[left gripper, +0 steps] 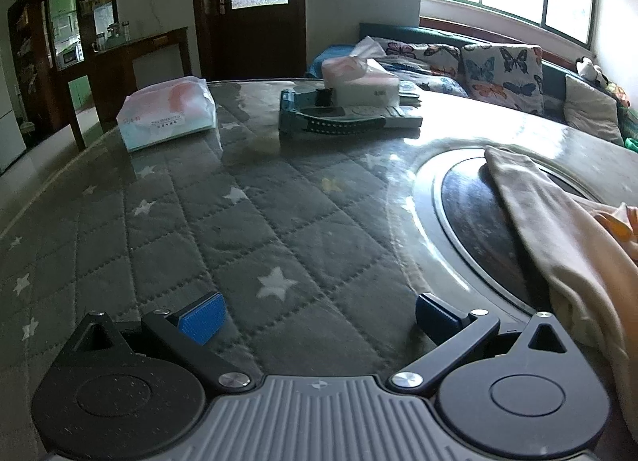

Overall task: Fold clothes
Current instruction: 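Move both grippers toward the crumpled cream sweatshirt on the table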

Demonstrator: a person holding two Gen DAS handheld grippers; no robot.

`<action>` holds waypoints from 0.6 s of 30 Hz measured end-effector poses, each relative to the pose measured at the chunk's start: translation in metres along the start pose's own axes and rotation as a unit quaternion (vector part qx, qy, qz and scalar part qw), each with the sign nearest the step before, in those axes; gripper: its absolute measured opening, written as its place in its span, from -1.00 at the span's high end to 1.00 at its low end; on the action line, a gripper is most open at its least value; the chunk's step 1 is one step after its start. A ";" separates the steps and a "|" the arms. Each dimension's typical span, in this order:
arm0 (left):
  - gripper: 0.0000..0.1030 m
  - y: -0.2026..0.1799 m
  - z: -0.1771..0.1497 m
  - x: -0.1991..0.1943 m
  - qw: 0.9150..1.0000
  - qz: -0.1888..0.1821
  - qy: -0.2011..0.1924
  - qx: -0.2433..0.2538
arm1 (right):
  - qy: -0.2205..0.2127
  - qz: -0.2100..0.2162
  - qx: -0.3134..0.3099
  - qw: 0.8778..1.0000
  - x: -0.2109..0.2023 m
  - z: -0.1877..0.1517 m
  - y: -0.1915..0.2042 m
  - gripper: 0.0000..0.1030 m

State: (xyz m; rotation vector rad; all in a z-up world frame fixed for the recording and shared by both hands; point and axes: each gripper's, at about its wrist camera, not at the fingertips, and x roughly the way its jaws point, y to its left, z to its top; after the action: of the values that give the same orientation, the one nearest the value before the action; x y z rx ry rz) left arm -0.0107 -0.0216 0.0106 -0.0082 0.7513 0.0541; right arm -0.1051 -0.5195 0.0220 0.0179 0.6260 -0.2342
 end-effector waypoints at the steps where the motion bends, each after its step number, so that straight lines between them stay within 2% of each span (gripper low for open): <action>1: -1.00 -0.003 -0.001 -0.003 1.000 -0.003 0.000 0.001 | -0.001 0.000 -0.004 1.000 -0.003 -0.001 0.003 -1.00; 12: -1.00 -0.034 0.003 -0.027 1.000 -0.017 0.001 0.020 | -0.006 0.007 -0.031 0.999 -0.024 -0.006 0.026 -1.00; 18: -1.00 -0.049 0.001 -0.036 0.999 -0.021 0.010 0.036 | -0.006 0.026 -0.033 0.999 -0.034 -0.013 0.036 -1.00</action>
State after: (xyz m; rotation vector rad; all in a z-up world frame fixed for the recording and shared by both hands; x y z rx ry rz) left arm -0.0339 -0.0722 0.0351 0.0444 0.7724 -0.0126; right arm -0.1307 -0.4765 0.0295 -0.0302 0.6199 -0.1642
